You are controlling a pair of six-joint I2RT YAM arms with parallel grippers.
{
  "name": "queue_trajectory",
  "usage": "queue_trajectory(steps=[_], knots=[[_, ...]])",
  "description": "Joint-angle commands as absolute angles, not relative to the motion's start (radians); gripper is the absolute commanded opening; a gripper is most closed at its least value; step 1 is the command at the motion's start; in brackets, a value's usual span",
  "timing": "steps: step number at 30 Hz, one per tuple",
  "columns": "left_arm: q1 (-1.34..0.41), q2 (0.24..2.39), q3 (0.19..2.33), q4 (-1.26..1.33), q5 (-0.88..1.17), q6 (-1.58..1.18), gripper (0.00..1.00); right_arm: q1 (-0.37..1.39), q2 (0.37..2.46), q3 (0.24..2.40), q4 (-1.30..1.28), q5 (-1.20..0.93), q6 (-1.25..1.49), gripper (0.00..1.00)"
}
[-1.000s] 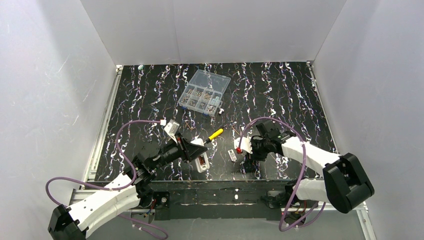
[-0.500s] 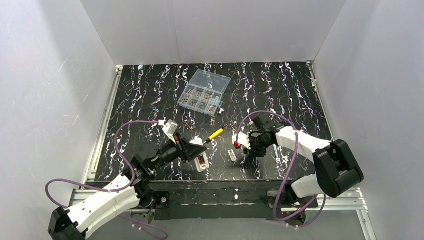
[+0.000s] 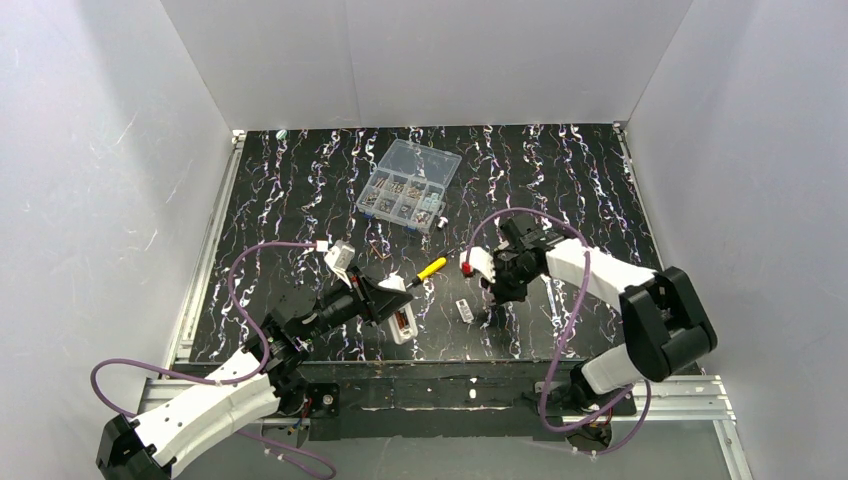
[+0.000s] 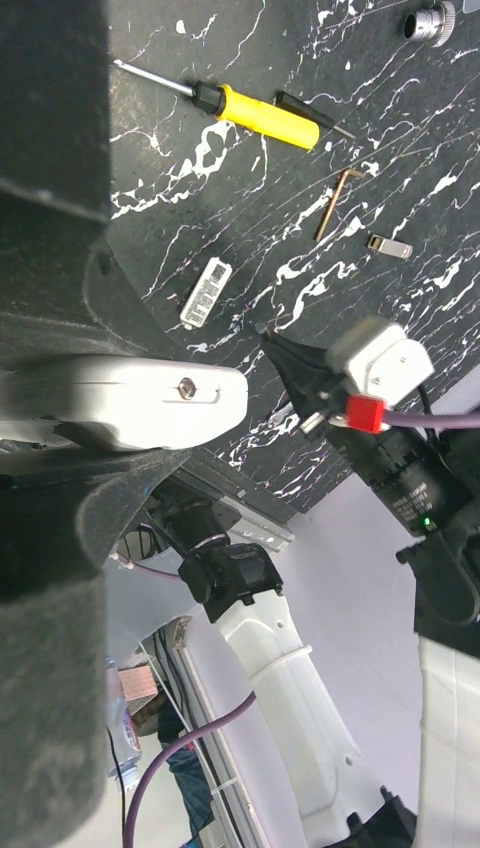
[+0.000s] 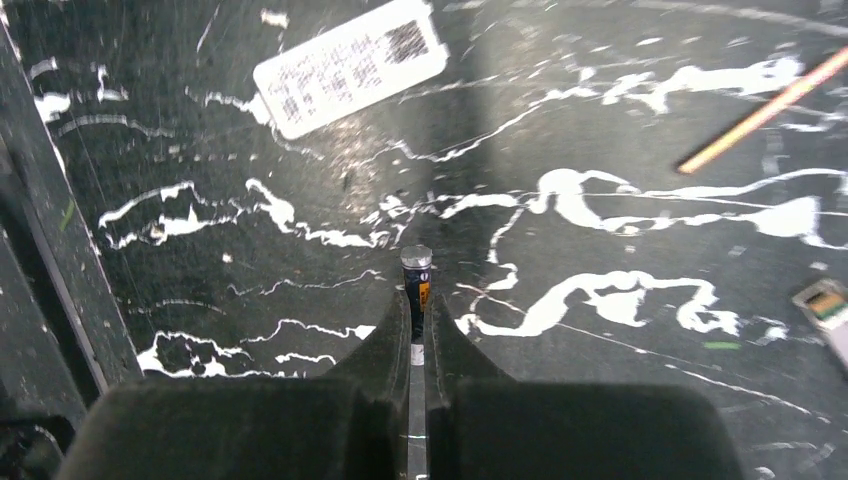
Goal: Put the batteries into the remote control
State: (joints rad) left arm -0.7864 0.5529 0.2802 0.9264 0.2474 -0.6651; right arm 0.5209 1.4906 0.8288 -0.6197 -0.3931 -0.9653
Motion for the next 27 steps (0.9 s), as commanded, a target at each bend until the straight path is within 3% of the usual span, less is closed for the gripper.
queue_trajectory(steps=[1, 5, 9, 15, 21, 27], knots=[[-0.782, 0.542, 0.291, 0.995, 0.227, -0.653, 0.00, 0.517, 1.322, 0.821, -0.405, -0.403, -0.687, 0.01], [-0.781, 0.558, 0.297, 1.018, 0.194, -0.646, 0.00, 0.517, 1.091, 0.739, -0.143, -0.305, -0.354, 0.01], [-0.781, 0.603, 0.293, 1.083, 0.124, -0.664, 0.00, 0.543, 0.900, 0.723, -0.125, -0.356, -0.190, 0.01], [-0.781, 0.755, 0.319, 1.253, 0.067, -0.760, 0.00, 0.695, 0.708, 0.683, -0.116, -0.245, -0.013, 0.01], [-0.781, 0.943, 0.364, 1.447, 0.066, -0.889, 0.00, 0.836, 0.780, 0.821, -0.326, 0.059, 0.223, 0.01], [-0.783, 1.082, 0.421, 1.539, 0.051, -0.997, 0.00, 0.900, 1.024, 1.085, -0.664, 0.141, 0.362, 0.01]])
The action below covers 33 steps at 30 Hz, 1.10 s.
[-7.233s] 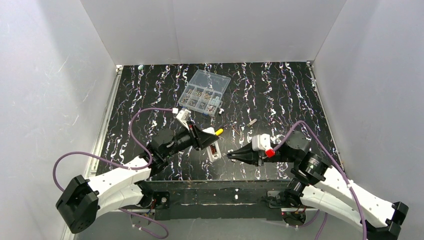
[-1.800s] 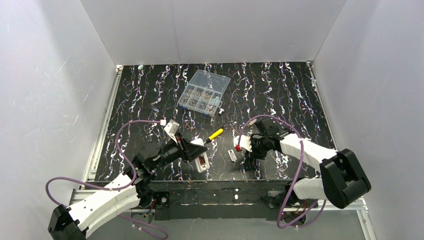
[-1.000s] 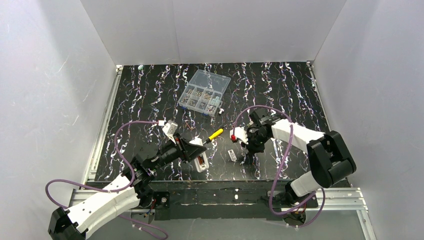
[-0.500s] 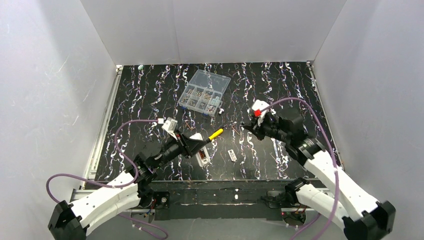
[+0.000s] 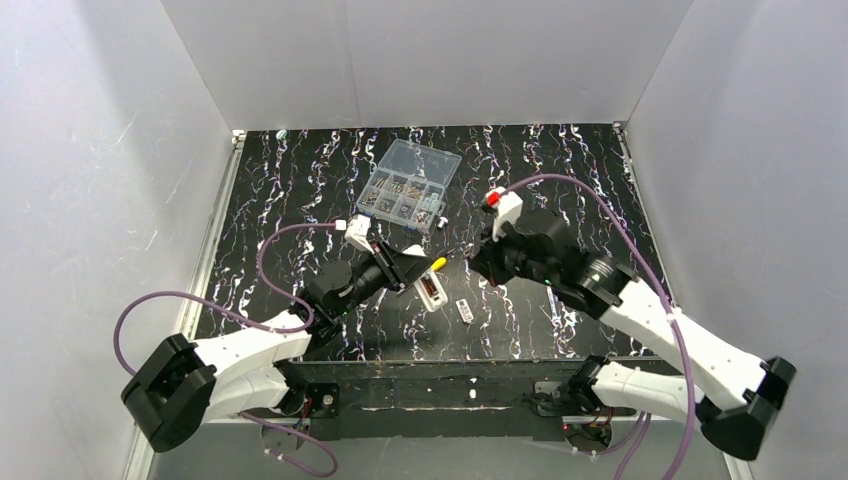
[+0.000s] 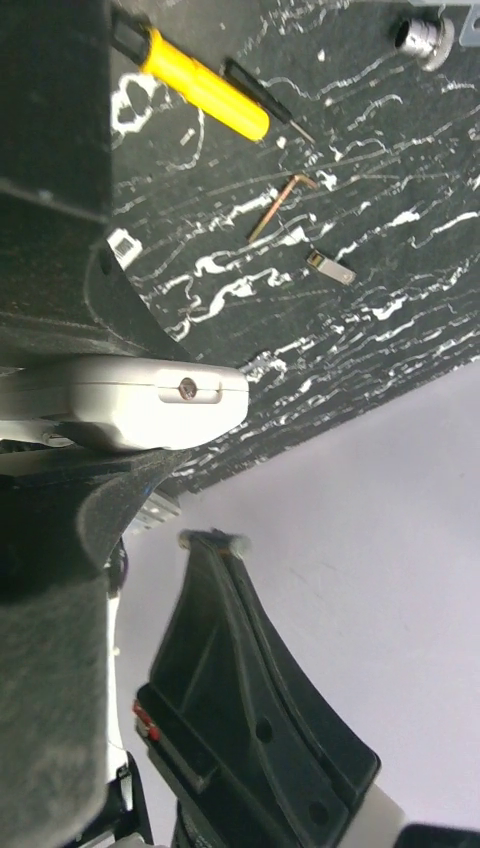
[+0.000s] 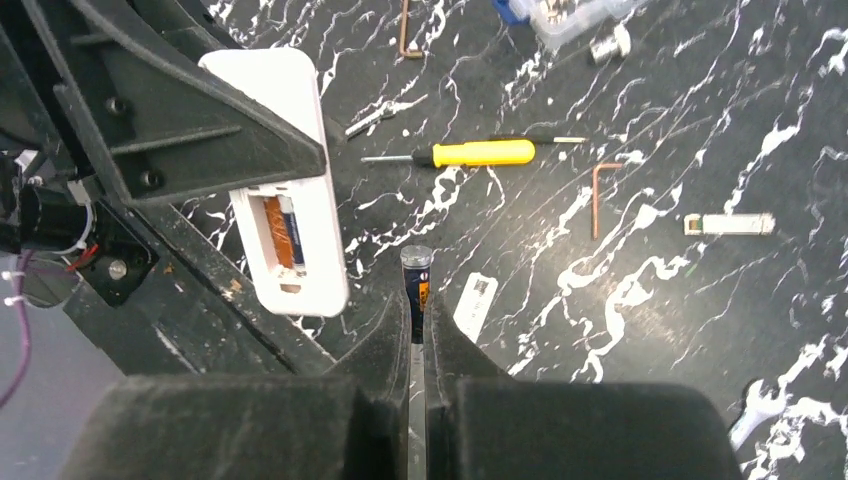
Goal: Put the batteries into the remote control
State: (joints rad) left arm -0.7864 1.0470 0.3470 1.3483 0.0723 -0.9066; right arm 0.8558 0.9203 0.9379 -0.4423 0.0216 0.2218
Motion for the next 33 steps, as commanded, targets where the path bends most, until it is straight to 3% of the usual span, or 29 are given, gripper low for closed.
queue_trajectory(steps=[1, 15, 33], knots=[[-0.784, 1.095, 0.430, 1.540, 0.053, -1.004, 0.00, 0.919, 1.050, 1.114, -0.692, 0.148, 0.370, 0.01], [-0.793, 1.164, 0.431, 1.540, -0.067, -1.161, 0.00, 1.000, 1.159, 1.261, -0.709, 0.078, 0.438, 0.01], [-0.804, 1.176, 0.442, 1.540, 0.000, -1.203, 0.00, 1.002, 1.303, 1.358, -0.758, 0.034, 0.365, 0.06]])
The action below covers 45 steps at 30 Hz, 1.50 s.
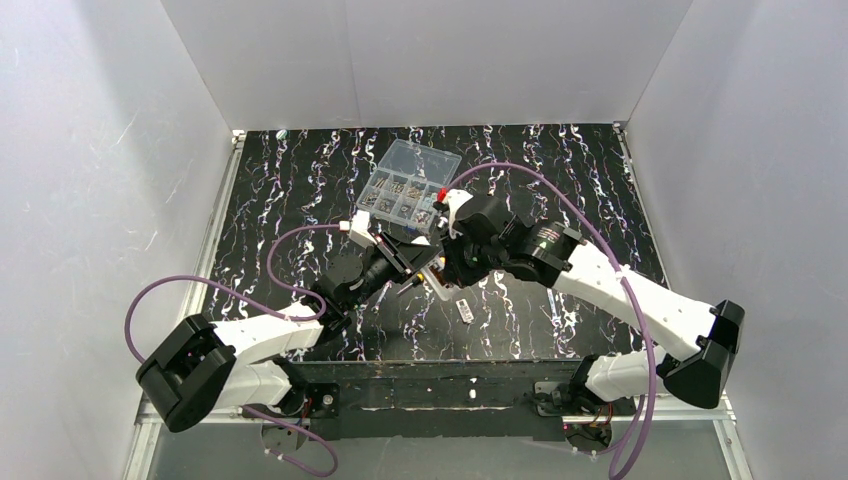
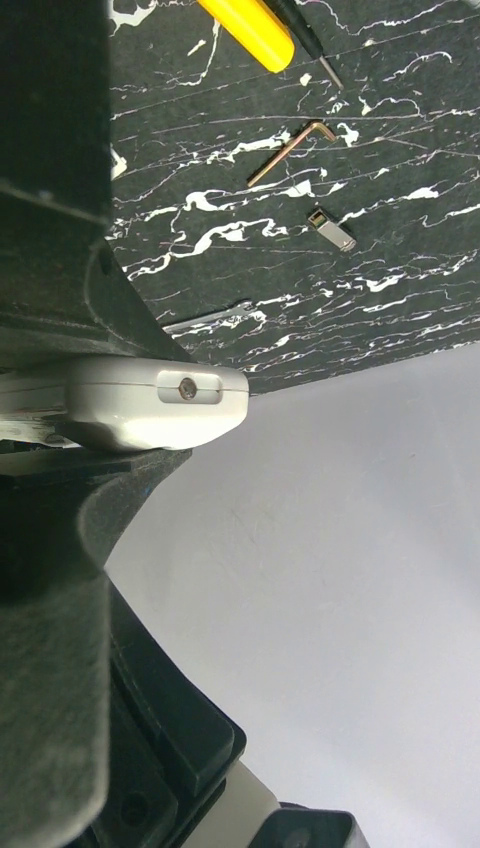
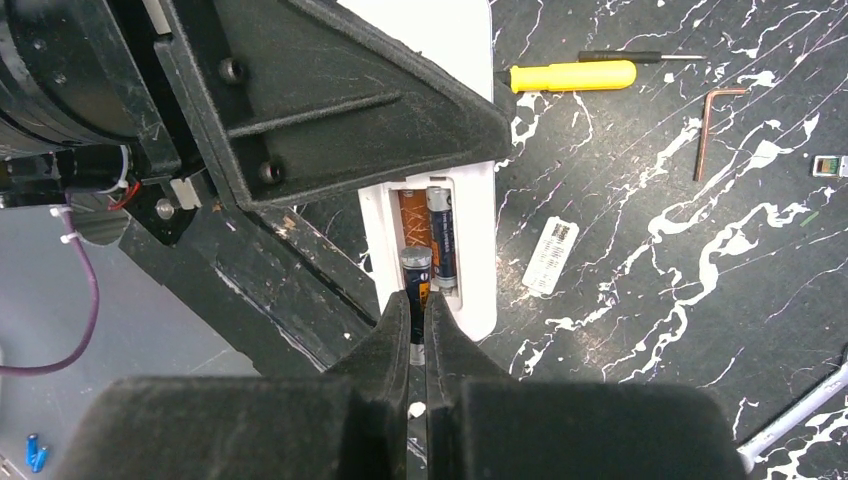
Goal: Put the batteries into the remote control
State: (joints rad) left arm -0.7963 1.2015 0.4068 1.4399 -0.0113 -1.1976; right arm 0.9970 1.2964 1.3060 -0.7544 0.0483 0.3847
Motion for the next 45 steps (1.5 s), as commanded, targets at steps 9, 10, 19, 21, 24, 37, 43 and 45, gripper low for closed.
queue_trajectory(steps=[9, 10, 19, 21, 24, 37, 43, 45], knots=[[-0.804, 1.182, 0.455, 1.540, 0.038, -1.208, 0.00, 1.002, 1.326, 1.353, -0.746, 0.047, 0.365, 0.09], [-0.804, 1.181, 0.457, 1.539, 0.041, -1.209, 0.00, 1.002, 1.331, 1.356, -0.746, 0.051, 0.364, 0.10], [-0.805, 1.178, 0.460, 1.540, 0.050, -1.210, 0.00, 1.002, 1.348, 1.366, -0.746, 0.064, 0.360, 0.17], [-0.804, 1.178, 0.461, 1.539, 0.053, -1.211, 0.00, 1.002, 1.349, 1.366, -0.743, 0.062, 0.358, 0.19], [-0.804, 1.177, 0.462, 1.540, 0.055, -1.212, 0.00, 1.002, 1.348, 1.366, -0.734, 0.054, 0.358, 0.24], [-0.805, 1.177, 0.457, 1.540, 0.054, -1.213, 0.00, 1.002, 1.344, 1.384, -0.733, 0.044, 0.361, 0.38], [-0.804, 1.176, 0.460, 1.540, 0.063, -1.218, 0.00, 1.002, 1.273, 1.396, -0.708, 0.068, 0.337, 0.48], [-0.804, 1.176, 0.459, 1.540, 0.079, -1.222, 0.00, 1.002, 1.236, 1.388, -0.696, 0.091, 0.303, 0.51]])
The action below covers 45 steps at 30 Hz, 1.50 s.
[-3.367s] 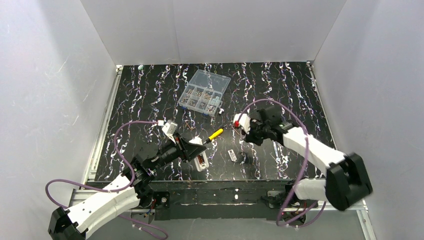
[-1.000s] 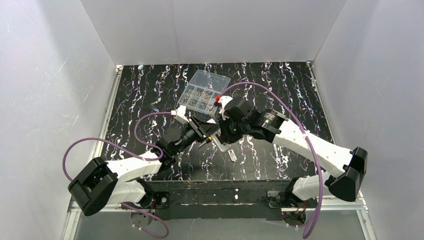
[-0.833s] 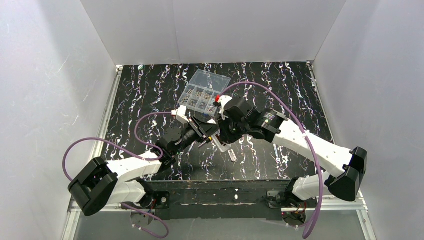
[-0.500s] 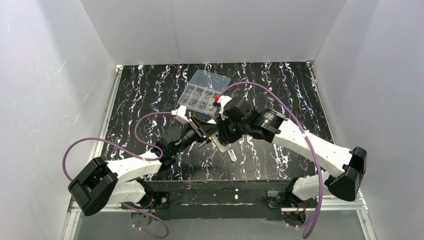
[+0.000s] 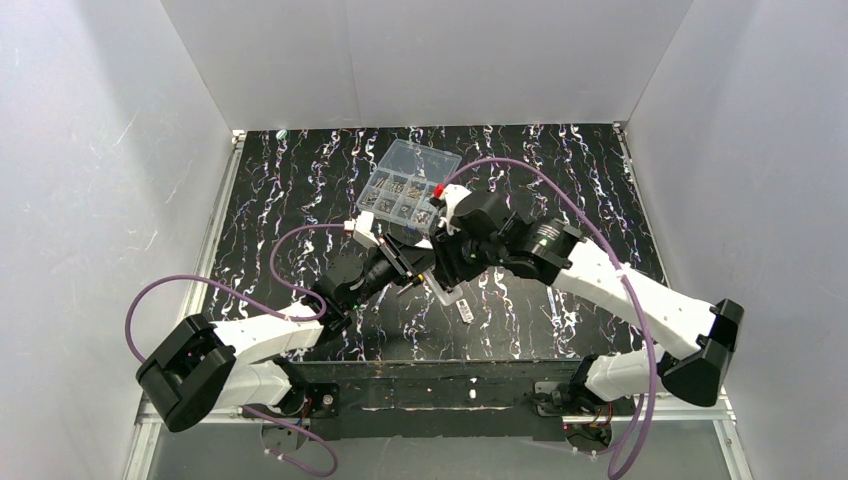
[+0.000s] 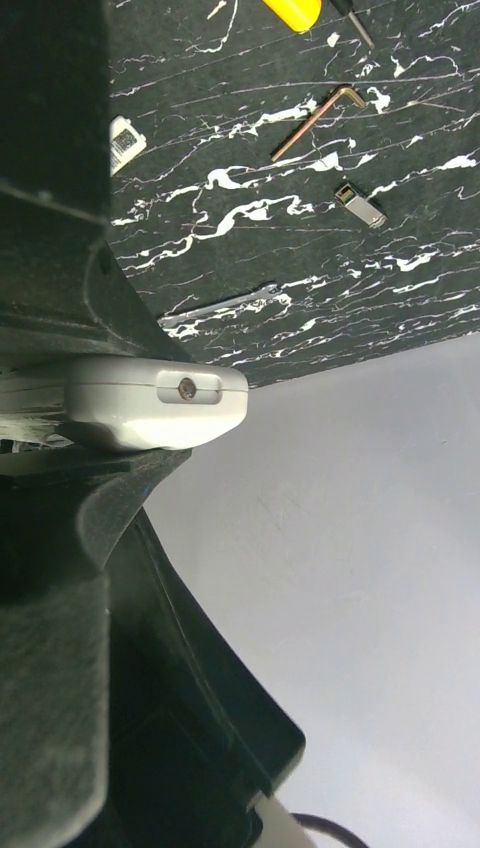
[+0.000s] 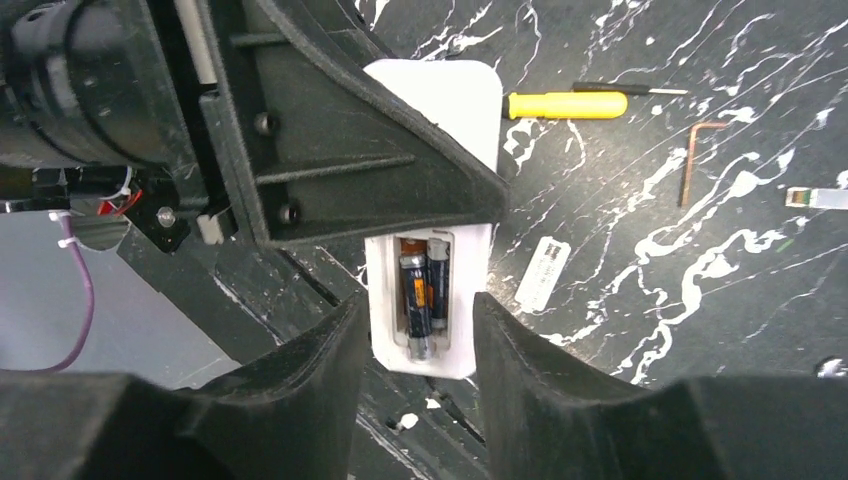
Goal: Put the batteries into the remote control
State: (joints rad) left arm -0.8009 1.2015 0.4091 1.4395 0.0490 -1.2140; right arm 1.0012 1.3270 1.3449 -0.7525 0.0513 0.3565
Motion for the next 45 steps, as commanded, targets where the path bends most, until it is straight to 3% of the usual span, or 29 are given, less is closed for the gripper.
queue_trajectory(steps=[1, 4, 11, 19, 32, 38, 45], knots=[[-0.805, 1.173, 0.459, 1.541, 0.090, -1.225, 0.00, 1.001, 1.214, 1.378, -0.686, 0.109, 0.281, 0.55], [-0.804, 1.167, 0.465, 1.542, 0.152, -1.222, 0.00, 0.998, 1.144, 1.319, -0.651, 0.150, 0.191, 0.61], [-0.805, 1.183, 0.468, 1.541, 0.244, -1.311, 0.00, 0.976, 0.974, 1.112, -0.508, 0.071, -0.110, 0.61], [-0.804, 1.162, 0.449, 1.540, 0.270, -1.331, 0.00, 0.919, 0.734, 0.859, -0.323, -0.500, -0.429, 0.67], [-0.804, 1.159, 0.440, 1.539, 0.282, -1.338, 0.00, 0.759, 0.854, 0.938, -0.459, -0.904, -0.610, 0.55], [-0.804, 1.161, 0.441, 1.540, 0.281, -1.338, 0.00, 0.713, 0.895, 0.937, -0.444, -0.944, -0.671, 0.42], [-0.805, 1.165, 0.443, 1.540, 0.282, -1.333, 0.00, 0.709, 0.927, 0.944, -0.438, -0.953, -0.680, 0.41]])
